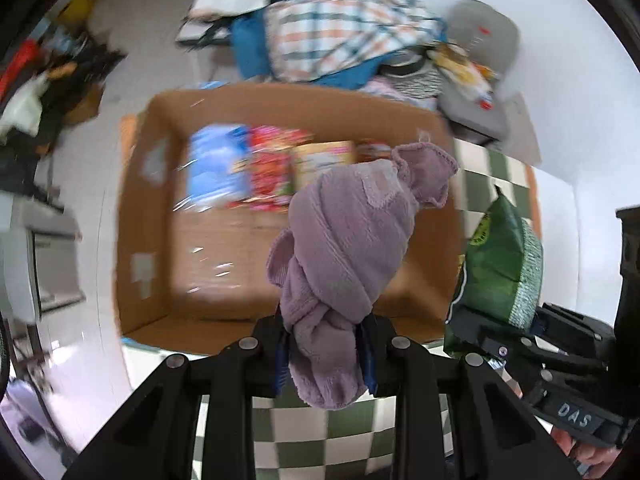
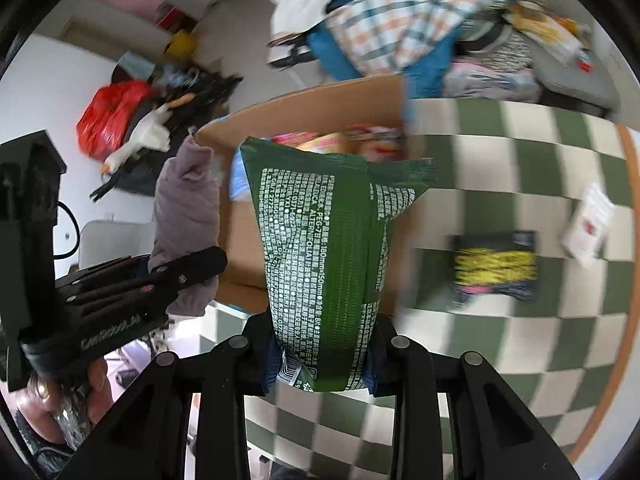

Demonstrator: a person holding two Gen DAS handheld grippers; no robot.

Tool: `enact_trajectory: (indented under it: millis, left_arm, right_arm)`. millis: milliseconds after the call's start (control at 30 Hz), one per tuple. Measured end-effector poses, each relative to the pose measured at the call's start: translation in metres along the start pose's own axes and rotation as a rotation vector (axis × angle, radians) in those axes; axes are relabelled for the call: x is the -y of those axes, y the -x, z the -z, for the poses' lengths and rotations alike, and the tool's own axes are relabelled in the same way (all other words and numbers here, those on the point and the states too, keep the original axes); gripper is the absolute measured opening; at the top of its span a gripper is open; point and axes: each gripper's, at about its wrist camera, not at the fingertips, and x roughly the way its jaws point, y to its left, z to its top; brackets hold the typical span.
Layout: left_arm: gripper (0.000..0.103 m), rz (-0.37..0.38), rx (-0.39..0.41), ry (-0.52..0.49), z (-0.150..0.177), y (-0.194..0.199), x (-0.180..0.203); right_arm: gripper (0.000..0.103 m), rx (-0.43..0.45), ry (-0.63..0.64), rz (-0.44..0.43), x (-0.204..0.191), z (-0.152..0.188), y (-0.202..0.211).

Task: Organize soft objects
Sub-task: 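Carry the towel and green pack over the box and lower them in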

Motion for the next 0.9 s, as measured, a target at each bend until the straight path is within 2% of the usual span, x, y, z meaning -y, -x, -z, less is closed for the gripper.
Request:
enact_trajectory:
  millis: [167,300,500,633,700,767,833,900]
  left_arm:
    - [0.025,0.002,-0.081,0.082,-0.002,-0.023,-0.065]
    - [0.025,-0.011,-0.128,0.108,-0.004,-0.042,-0.094]
    - [0.029,-0.007,-0.18,0.129,-0.011,-0.066,-0.116]
    - [0.033,-0.017,-0.187,0.154,-0.014,-0.071,-0.125]
    - [0.035,-0.017,-0.192,0.151,-0.014,-0.071,-0.126]
    - [0.038,-0.018,-0.184,0.149,-0.014,-0.068,-0.127]
    - [0.044,-0.017,-0.171,0.139,-0.013,-0.064,-0.127]
    - [0.054,-0.025,-0.155,0.13,-0.013,-0.06,-0.126]
  right_arm:
    - [0.034,-0.045,0.04,-0.012,-0.059,-0.009,-0.047]
    - [0.034,-0.096,0.06,0.004,-0.093,-0.016,-0.09]
    - [0.034,-0.138,0.062,0.033,-0.113,-0.025,-0.134]
    - [0.036,-0.163,0.051,0.011,-0.109,-0.032,-0.156]
    - [0.045,-0.166,0.045,0.024,-0.108,-0.033,-0.163]
    - [0.065,-0.159,0.032,0.025,-0.105,-0.033,-0.166]
    - [0.068,-0.15,0.027,0.043,-0.102,-0.033,-0.164]
    - [0.068,-0.147,0.017,0.054,-0.099,-0.034,-0.163]
